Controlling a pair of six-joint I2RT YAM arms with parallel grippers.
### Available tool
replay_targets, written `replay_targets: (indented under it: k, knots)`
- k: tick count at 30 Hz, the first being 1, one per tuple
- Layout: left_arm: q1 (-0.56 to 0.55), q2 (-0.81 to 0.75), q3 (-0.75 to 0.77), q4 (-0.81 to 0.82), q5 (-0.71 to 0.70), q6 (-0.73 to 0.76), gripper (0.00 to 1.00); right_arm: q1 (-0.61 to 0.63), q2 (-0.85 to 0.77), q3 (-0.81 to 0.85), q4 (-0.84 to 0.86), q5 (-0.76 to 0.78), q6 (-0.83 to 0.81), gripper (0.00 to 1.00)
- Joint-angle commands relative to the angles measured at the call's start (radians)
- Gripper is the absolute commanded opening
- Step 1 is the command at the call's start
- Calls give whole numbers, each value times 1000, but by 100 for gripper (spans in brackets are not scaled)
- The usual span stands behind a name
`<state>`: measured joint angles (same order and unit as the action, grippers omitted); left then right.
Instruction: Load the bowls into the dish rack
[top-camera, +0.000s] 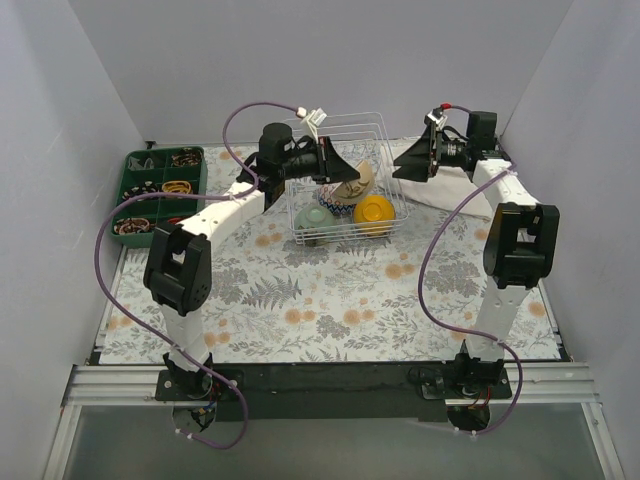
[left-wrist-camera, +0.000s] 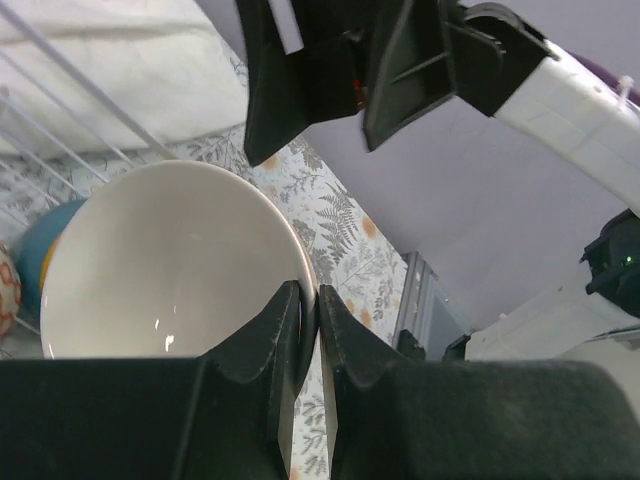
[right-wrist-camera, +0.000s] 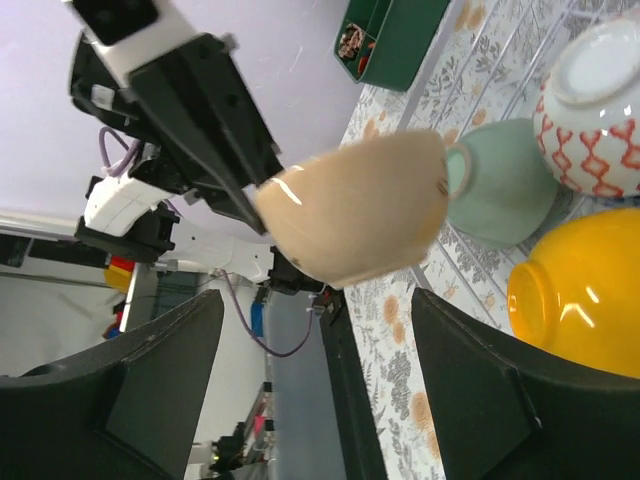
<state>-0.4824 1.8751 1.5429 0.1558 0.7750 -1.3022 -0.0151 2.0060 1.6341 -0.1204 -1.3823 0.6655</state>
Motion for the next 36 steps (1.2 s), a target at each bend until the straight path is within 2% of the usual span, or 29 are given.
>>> replay_targets:
  k: [1,4,7,9,13,22,32,35,36]
  knots:
    - [19,-24,-49,243,-8,-224,0,14,-53,86,-7,-4,-82,85]
    - [40,-16,-105,319,-9,-316,0,61,-61,108,-91,3,-165,89]
    - [56,-14,-171,396,-25,-391,0,72,-44,203,-273,54,-315,99]
    - [64,-14,-205,444,-37,-440,0,76,-33,274,-368,101,-400,99]
    - [90,-2,-260,499,-48,-529,0,96,-24,334,-453,173,-480,99]
    - [105,29,-314,573,-36,-615,0,119,-39,355,-522,233,-560,99]
    - [119,7,-362,527,-62,-641,0,121,-42,371,-582,265,-606,98]
    - [128,-5,-394,521,-62,-640,0,124,-46,371,-604,313,-651,99]
    - [134,-7,-403,521,-62,-637,0,130,-44,386,-639,371,-662,99]
